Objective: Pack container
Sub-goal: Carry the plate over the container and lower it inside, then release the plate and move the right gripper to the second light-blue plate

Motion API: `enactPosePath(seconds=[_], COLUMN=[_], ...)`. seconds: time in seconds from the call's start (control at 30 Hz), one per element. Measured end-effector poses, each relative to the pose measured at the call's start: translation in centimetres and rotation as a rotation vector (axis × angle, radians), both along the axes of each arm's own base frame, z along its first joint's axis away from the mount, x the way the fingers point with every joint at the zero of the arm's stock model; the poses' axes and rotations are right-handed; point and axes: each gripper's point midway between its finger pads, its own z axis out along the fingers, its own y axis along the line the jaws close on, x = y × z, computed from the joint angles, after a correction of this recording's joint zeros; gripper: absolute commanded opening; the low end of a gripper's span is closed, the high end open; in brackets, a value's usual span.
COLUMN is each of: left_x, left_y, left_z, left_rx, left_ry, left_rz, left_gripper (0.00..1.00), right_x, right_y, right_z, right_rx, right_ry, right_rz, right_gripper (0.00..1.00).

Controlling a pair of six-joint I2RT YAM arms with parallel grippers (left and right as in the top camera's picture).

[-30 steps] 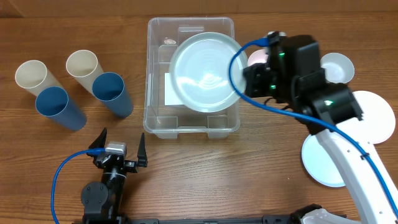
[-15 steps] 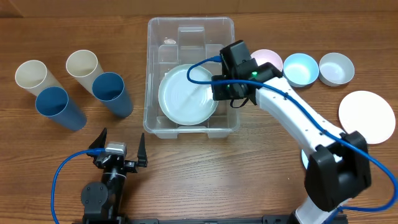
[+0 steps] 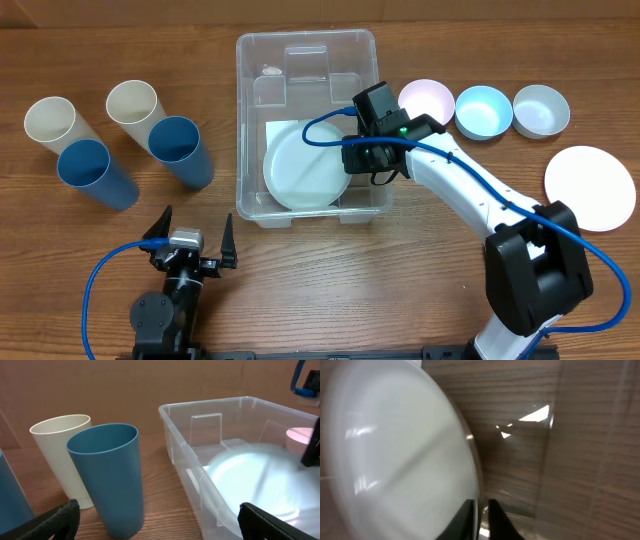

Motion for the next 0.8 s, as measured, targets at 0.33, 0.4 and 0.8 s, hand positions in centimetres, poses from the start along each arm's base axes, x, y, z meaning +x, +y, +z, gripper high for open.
enactPosePath(seconds=[0.33,0.4,0.8], left_x=[0.0,0.0,0.0], left_y=[0.0,0.0,0.0], left_z=[0.0,0.0,0.0], left_rx=[0.000,0.000,0.000], left_ry=[0.000,0.000,0.000], left_rz=[0.000,0.000,0.000], left_gripper=[1.00,1.00,1.00], right_x=[-0.7,-0.7,-2.1], right_y=[0.8,1.3,-8.9], right_z=[0.3,2.0,13.8], right_rx=[0.019,0.040,-0.220], right_ry=[0.019,0.038,0.138], right_rz=[0.057,0.075,-0.163], right_gripper=[0.57,0.60,0.84])
